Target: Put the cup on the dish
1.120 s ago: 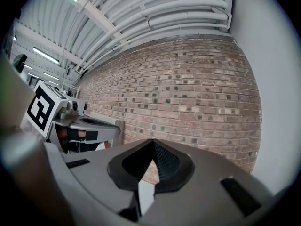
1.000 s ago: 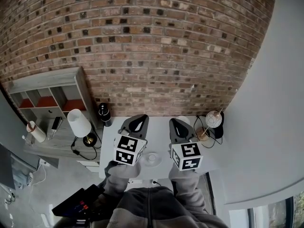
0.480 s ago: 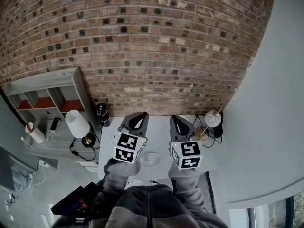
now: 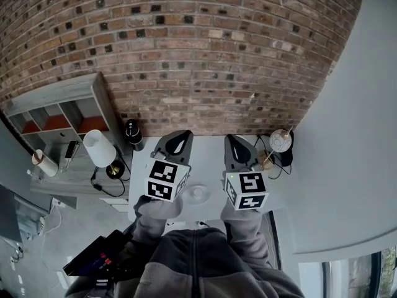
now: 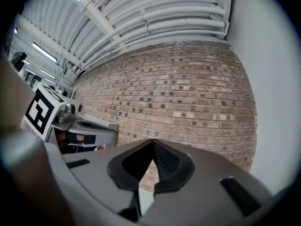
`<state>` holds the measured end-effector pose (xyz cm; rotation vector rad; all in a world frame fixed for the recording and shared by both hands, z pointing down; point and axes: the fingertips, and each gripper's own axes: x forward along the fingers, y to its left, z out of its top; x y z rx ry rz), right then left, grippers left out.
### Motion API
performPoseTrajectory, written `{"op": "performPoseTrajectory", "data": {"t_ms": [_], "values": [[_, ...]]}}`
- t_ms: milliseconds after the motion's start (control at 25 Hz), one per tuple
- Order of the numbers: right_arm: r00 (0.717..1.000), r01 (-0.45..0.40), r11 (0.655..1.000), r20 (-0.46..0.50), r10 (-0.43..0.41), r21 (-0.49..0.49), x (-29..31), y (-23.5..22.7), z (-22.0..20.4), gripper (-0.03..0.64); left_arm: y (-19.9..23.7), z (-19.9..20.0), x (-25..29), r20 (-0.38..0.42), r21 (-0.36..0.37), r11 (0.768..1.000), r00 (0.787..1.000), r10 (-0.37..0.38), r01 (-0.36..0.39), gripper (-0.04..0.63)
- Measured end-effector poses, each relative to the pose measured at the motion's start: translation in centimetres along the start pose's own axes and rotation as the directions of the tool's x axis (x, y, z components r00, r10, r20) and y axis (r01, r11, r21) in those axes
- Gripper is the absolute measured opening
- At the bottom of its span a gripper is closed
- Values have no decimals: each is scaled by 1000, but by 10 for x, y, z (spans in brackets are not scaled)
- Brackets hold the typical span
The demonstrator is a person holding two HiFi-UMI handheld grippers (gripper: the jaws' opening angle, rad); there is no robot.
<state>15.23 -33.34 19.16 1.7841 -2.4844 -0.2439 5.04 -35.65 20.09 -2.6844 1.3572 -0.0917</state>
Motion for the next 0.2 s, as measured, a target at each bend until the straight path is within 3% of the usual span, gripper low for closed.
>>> {"op": "performPoseTrajectory", "data": {"t_ms": [200], "values": [[1000, 7, 1000, 3, -7, 6, 0, -1, -3, 2, 1, -5, 0, -7, -7, 1000, 1000, 2, -2, 6]]}}
